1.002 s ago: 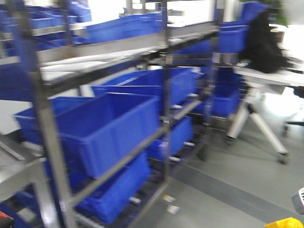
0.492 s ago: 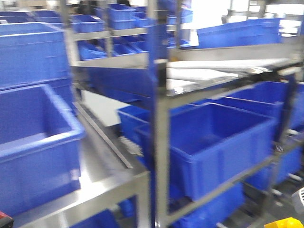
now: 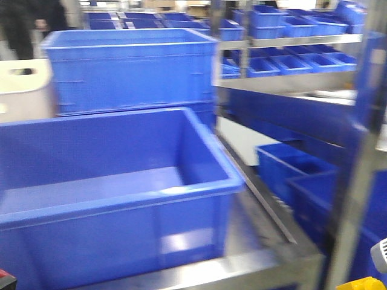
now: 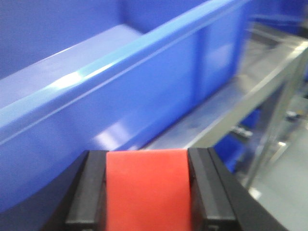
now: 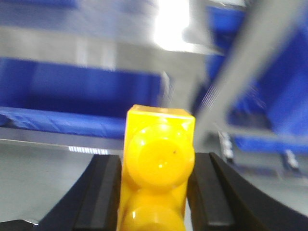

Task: Pick red and yellow blocks into blue bin
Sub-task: 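Drive the base away from the conveyor to the large blue bin, then move the right gripper over the bin and release the yellow brick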

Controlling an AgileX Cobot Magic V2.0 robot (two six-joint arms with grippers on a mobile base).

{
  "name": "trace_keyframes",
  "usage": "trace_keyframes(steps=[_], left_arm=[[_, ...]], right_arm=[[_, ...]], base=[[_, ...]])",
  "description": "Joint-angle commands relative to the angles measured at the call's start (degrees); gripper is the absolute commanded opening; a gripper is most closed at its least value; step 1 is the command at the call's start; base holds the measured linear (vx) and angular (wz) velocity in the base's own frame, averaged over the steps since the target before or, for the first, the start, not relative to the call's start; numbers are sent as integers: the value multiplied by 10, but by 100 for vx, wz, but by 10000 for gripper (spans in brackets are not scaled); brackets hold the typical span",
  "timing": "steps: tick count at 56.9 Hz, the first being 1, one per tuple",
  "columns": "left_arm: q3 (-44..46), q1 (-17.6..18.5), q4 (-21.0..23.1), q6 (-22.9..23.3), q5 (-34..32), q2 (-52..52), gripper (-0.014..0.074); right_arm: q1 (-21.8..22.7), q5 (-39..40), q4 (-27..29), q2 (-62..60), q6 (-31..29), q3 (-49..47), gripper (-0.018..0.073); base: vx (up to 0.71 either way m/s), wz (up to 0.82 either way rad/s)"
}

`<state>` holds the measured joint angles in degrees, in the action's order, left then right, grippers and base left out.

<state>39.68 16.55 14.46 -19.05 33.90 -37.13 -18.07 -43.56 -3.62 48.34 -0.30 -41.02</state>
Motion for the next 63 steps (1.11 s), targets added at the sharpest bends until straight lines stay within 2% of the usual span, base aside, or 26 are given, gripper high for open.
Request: trace_keyframes(steps=[1,28,63], left_arm=[[14,4,9,0,-47,0,264],[14,4,9,0,-47,0,264],[14,4,9,0,-47,0,264]], right_arm=[[-2,35,-5,-4,-6,-16,210],[-2,35,-5,-4,-6,-16,210],[-2,35,-5,-4,-6,-16,210]], base=[[9,60],[7,38],[2,7]])
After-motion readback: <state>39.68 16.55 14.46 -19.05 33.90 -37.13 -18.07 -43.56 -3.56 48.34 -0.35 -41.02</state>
